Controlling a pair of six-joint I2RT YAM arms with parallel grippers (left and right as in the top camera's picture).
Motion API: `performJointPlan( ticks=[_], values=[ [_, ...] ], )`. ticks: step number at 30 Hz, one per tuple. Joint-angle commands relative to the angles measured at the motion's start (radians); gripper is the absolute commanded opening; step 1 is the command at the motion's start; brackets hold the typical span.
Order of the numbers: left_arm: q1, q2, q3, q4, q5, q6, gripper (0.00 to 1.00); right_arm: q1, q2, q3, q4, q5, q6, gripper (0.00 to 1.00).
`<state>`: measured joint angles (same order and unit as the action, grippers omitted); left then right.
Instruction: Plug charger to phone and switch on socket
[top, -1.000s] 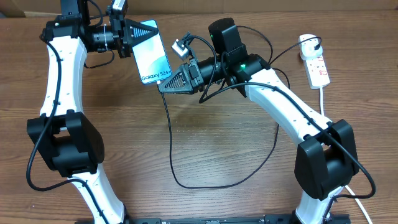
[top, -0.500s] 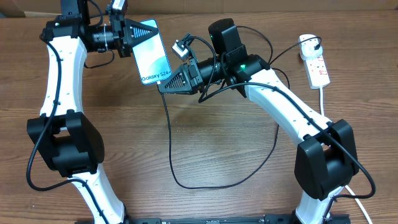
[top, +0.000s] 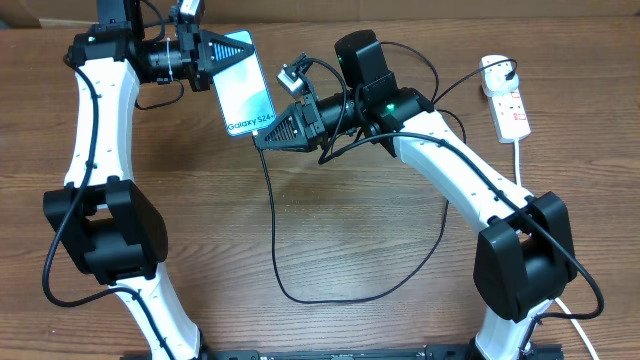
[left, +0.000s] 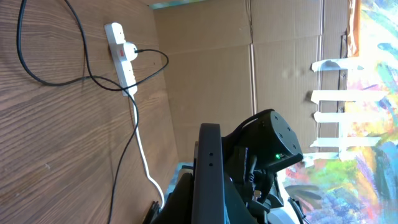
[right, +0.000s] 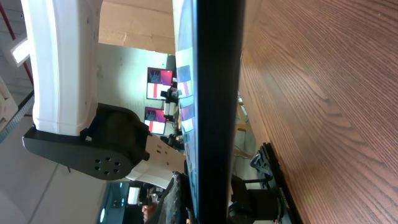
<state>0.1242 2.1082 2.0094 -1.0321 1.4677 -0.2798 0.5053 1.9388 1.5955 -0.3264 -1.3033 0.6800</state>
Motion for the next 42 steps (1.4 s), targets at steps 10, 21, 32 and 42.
performJointPlan(
  ticks=[10, 21, 32, 42],
  values=[
    [-0.033, -0.019, 0.022, -0.04, 0.104, 0.007, 0.04, -0.011, 0.004, 0.0, 0.021, 0.098, 0.002, 0.04],
    [-0.034, -0.019, 0.022, -0.057, 0.102, 0.011, 0.04, -0.011, 0.004, 0.0, 0.058, 0.101, 0.028, 0.04],
    [-0.035, -0.019, 0.022, -0.057, 0.104, 0.01, 0.04, -0.008, 0.005, 0.0, 0.063, 0.102, 0.031, 0.04],
    [-0.035, -0.019, 0.022, -0.057, 0.114, -0.013, 0.04, 0.012, 0.006, 0.0, 0.053, 0.114, 0.027, 0.04]
  ],
)
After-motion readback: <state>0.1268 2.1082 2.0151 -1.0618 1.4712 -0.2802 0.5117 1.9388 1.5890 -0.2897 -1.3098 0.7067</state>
